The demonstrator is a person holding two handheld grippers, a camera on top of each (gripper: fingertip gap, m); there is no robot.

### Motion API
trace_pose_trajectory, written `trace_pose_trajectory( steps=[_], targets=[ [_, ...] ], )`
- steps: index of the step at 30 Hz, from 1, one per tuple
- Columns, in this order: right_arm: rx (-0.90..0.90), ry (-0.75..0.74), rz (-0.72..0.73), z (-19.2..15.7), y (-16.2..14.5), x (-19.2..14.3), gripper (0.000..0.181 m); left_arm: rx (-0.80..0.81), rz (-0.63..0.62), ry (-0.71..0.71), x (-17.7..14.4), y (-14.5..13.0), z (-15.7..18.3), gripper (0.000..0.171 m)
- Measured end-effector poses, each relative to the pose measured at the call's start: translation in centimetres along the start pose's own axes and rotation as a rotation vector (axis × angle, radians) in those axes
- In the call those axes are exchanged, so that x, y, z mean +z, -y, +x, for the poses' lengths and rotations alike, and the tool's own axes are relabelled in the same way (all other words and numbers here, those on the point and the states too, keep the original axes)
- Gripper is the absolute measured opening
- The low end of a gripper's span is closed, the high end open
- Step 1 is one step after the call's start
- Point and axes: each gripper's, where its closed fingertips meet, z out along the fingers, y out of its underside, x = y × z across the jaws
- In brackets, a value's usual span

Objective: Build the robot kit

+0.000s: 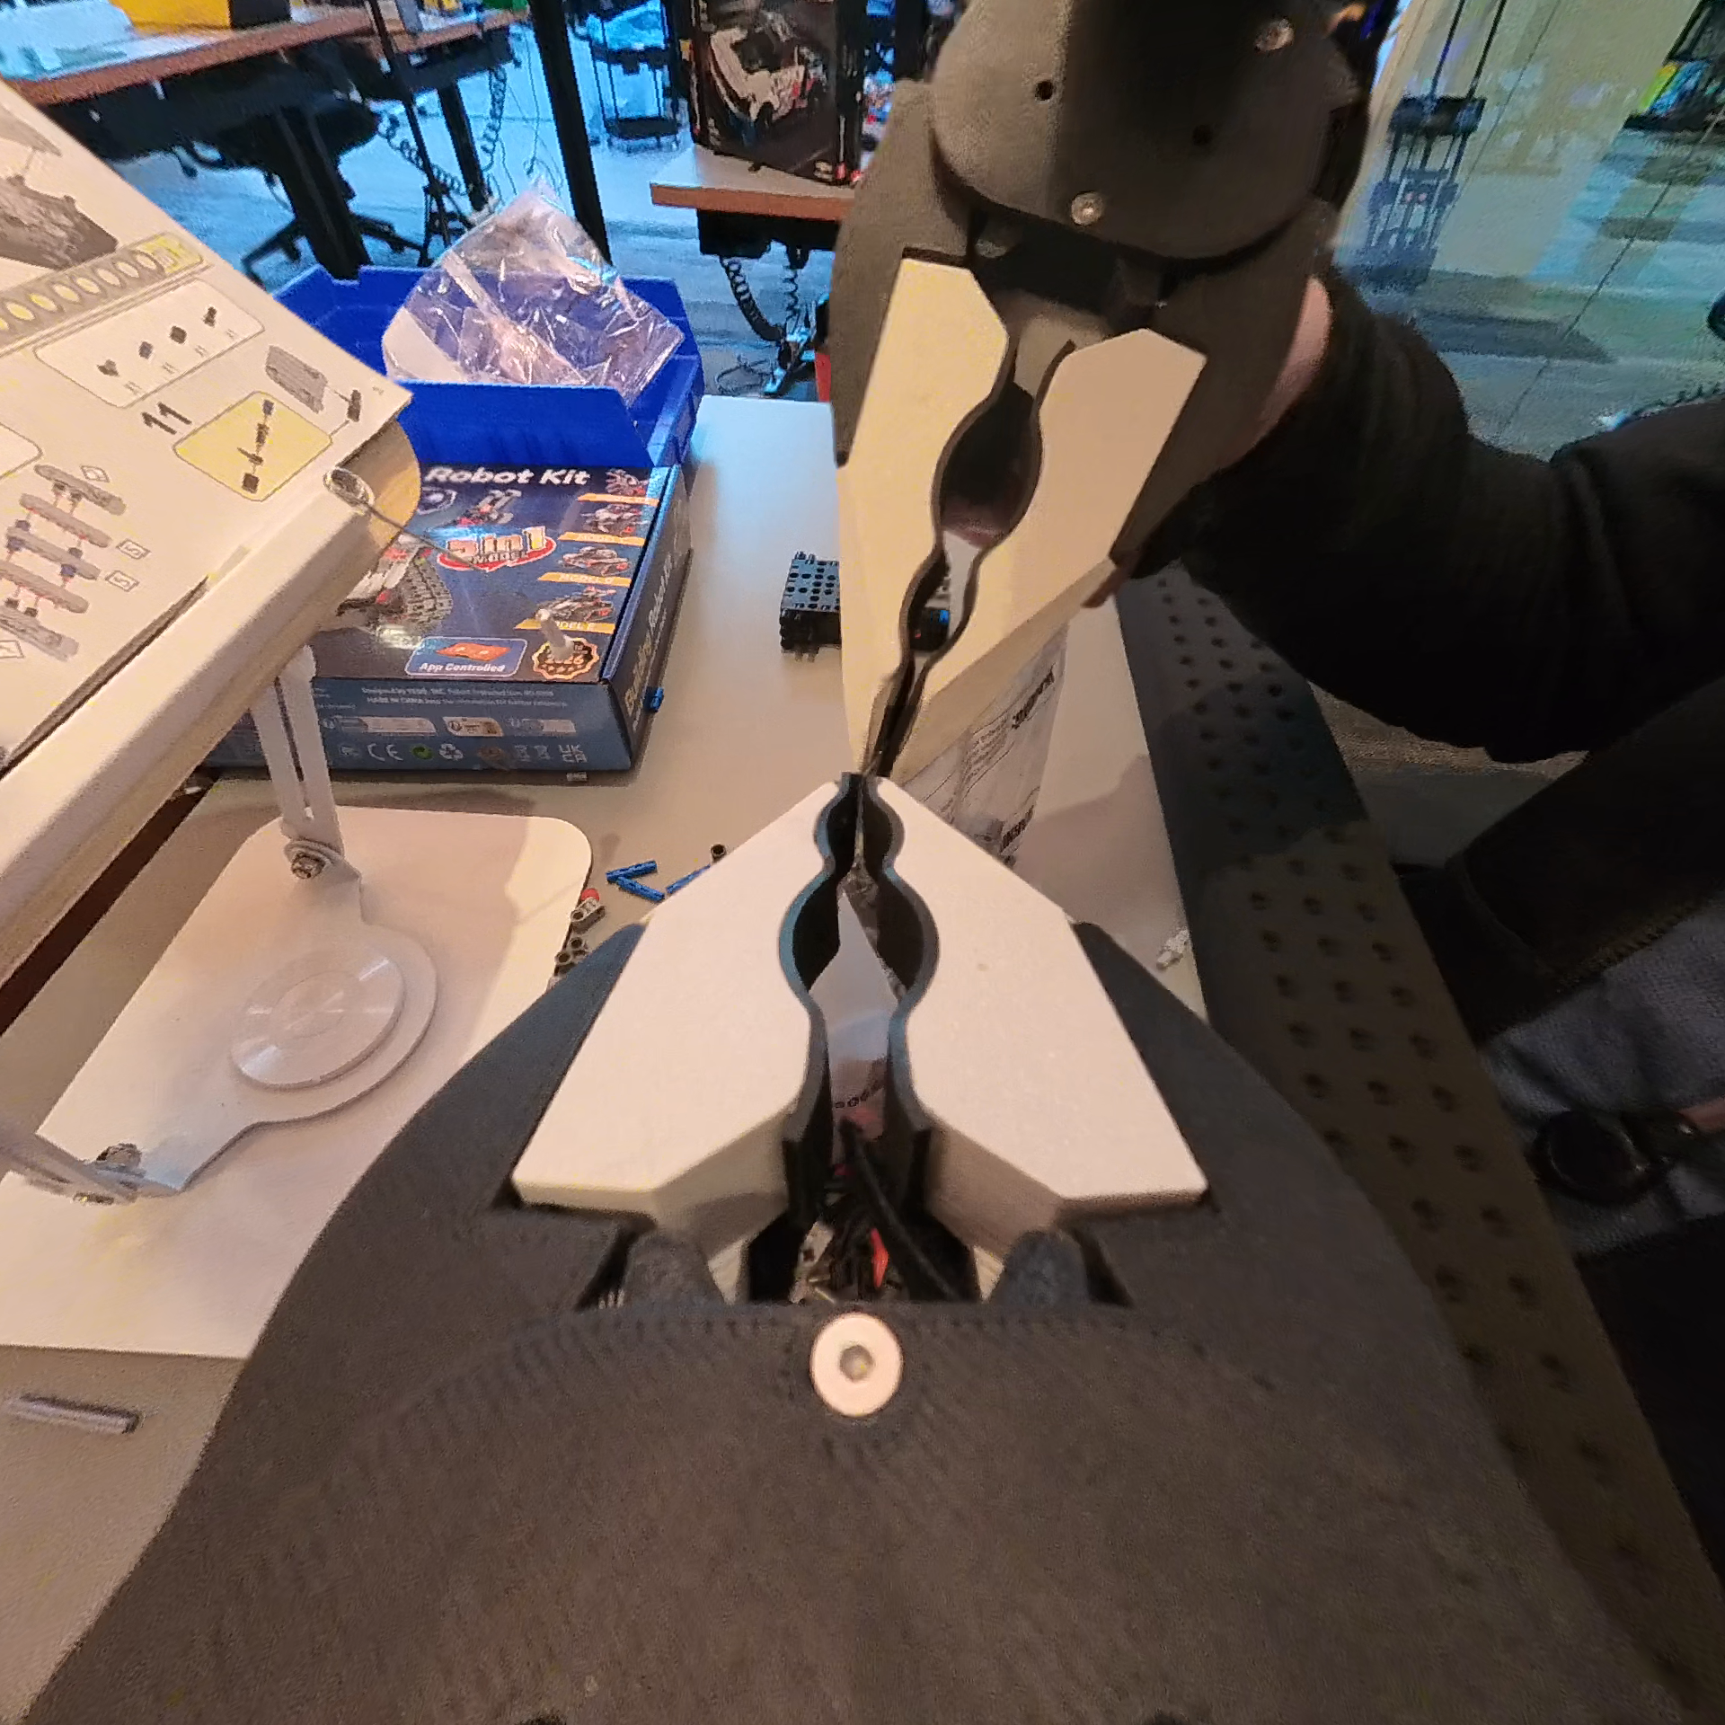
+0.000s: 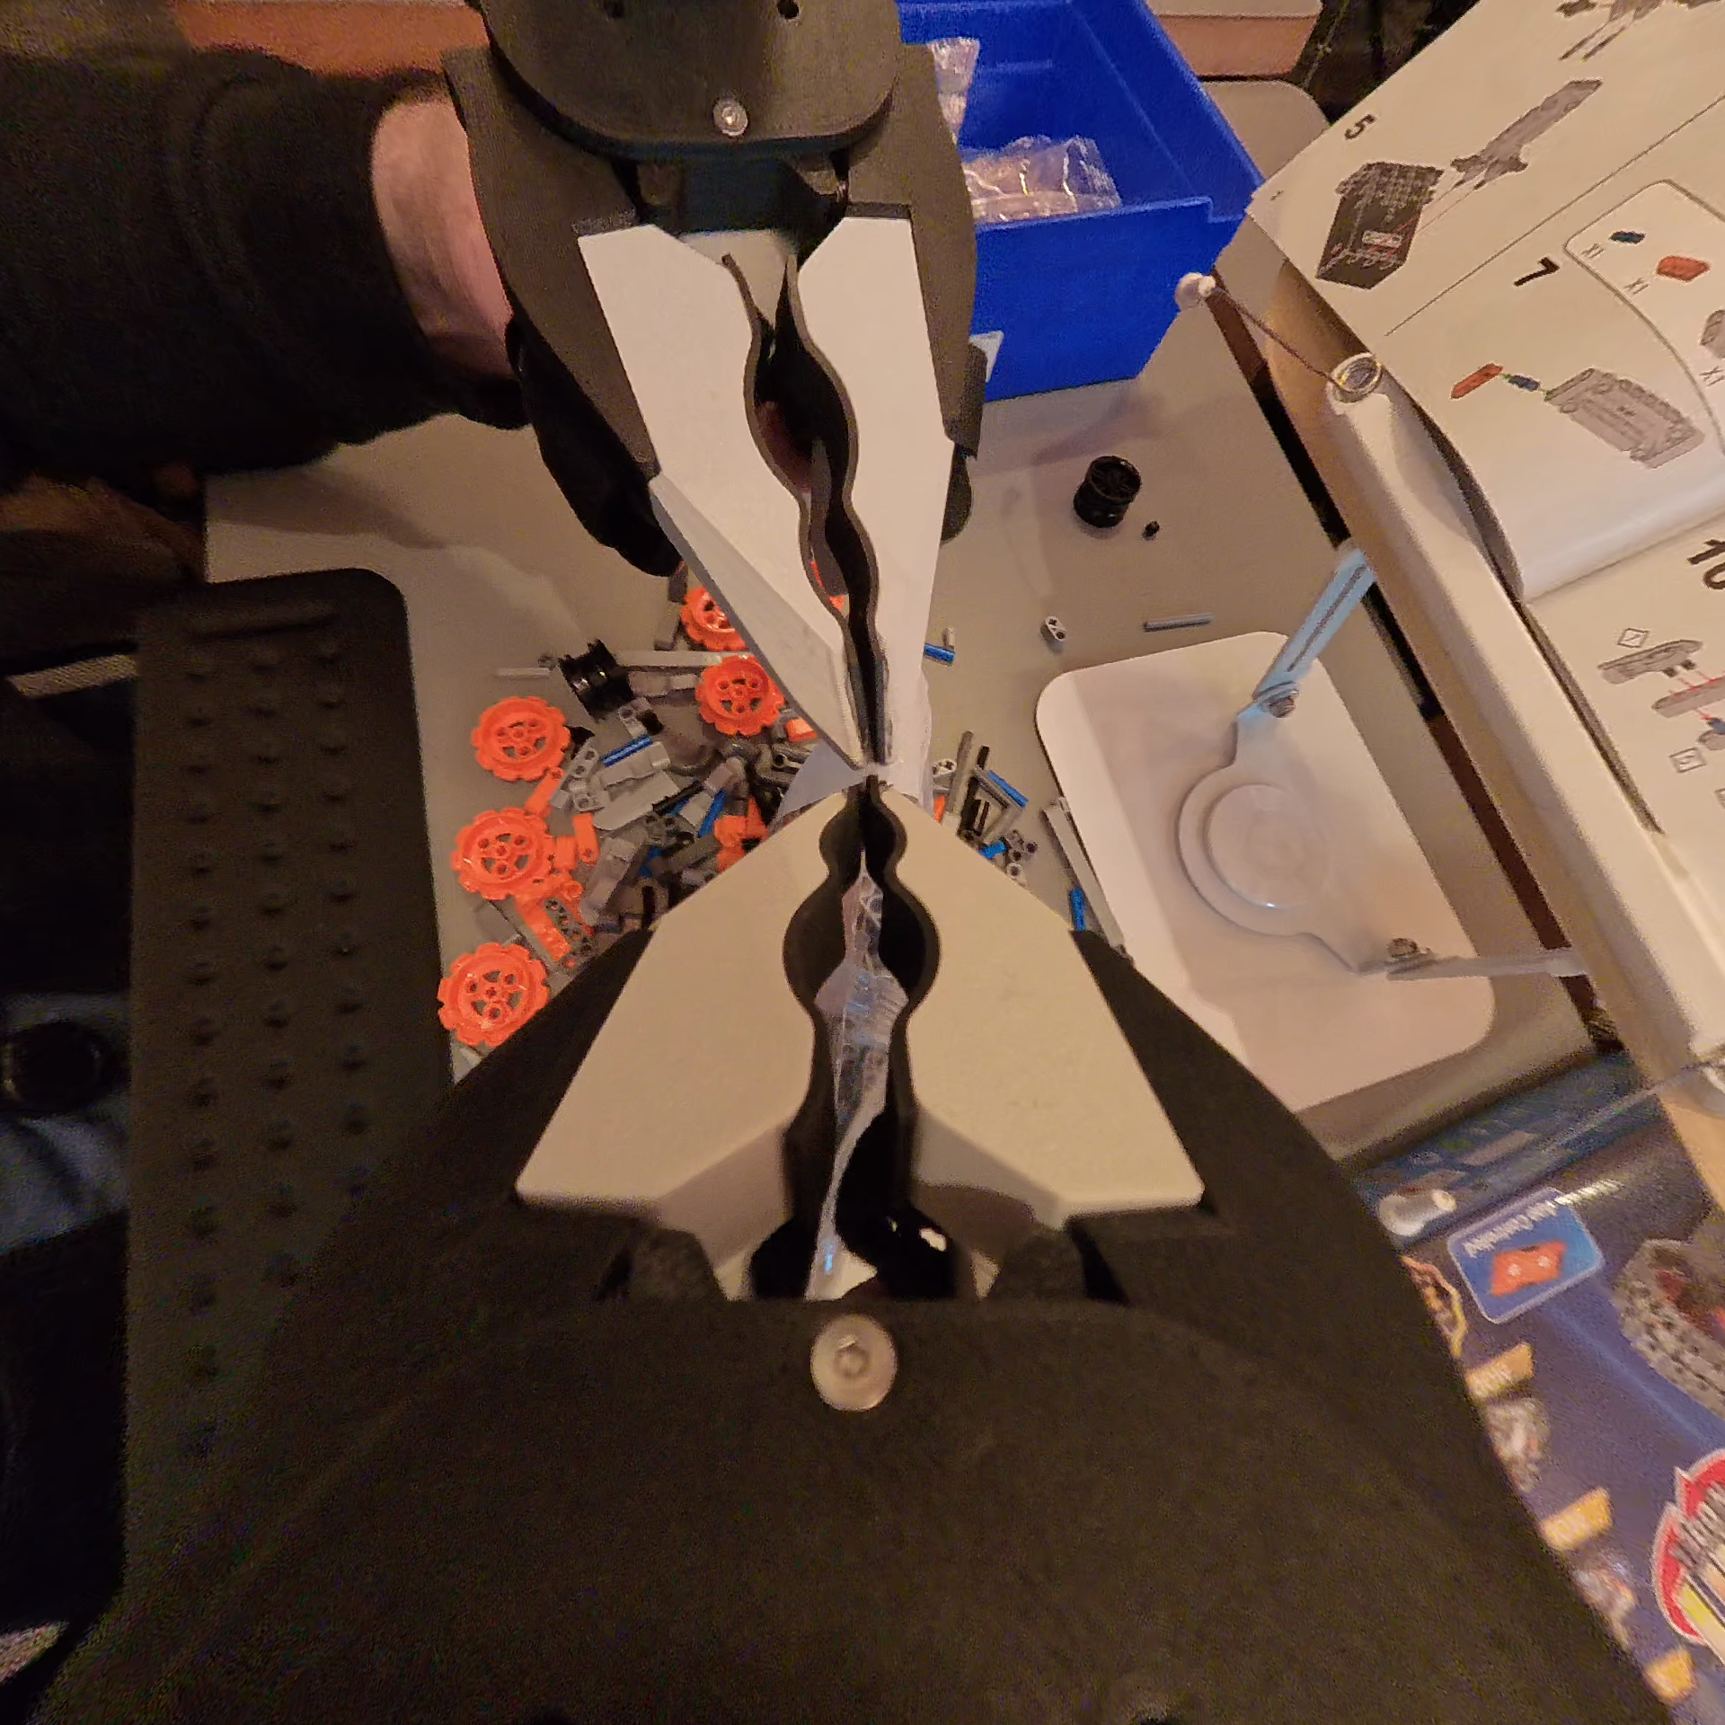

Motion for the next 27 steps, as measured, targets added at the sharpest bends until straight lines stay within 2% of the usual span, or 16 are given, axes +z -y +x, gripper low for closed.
trace_pose_trajectory(
  steps=[5, 12, 27],
  targets=[
    [0.034, 0.049, 0.029, -0.1, 0.2, -0.1, 0.0, 0.015, 0.057, -0.003, -0.5, 0.8, 0.3, 0.0],
    [0.004, 0.006, 0.008, 0.1, 0.1, 0.3, 0.0, 0.0, 0.07, 0.032, 0.0, 0.7, -0.4, 0.0],
    [-0.293, -0.51, -0.186, 4.0, -1.6, 1.8, 0.0, -0.086, 0.021, 0.324, 1.6, -0.7, -4.0, 0.0]
  ],
)
